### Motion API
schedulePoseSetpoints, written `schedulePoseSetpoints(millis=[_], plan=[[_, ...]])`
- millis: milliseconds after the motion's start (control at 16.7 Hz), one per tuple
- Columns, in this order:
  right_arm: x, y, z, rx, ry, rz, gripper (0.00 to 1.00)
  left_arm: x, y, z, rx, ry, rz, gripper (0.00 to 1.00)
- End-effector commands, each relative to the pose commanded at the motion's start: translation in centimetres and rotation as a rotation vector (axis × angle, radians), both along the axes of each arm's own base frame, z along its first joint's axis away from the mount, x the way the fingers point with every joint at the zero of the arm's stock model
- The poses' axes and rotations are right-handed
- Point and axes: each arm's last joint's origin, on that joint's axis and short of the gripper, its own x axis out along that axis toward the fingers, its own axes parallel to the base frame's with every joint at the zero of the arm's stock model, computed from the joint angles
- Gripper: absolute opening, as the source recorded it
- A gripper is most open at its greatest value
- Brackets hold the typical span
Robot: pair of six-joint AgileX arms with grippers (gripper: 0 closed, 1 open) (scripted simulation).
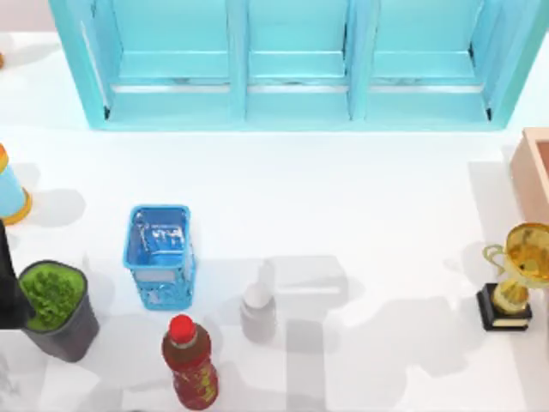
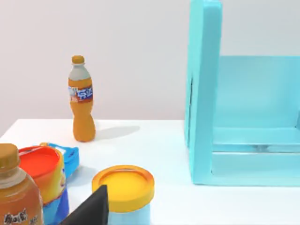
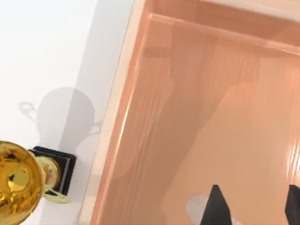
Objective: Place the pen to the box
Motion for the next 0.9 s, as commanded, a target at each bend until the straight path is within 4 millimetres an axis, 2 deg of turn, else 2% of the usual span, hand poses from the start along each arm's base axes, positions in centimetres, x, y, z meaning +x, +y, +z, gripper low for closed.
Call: schedulePoseSetpoints(millis=[300,660,900], plan=[[0.2,0.1,-0.5,0.001,0.004,0.0,0.0,0.0,0.0,0.0,0.0,0.0,0.0,1.0],[1.2,0.3,-5.5,0.0,-0.002,0.003,0.0,0.0,0.0,0.0,0.0,0.0,0.0,1.0],[1.3,0.4,-6.4,0.0,0.0,0.0,0.0,0.0,0.0,0.0,0.0,0.0,0.0,1.0]])
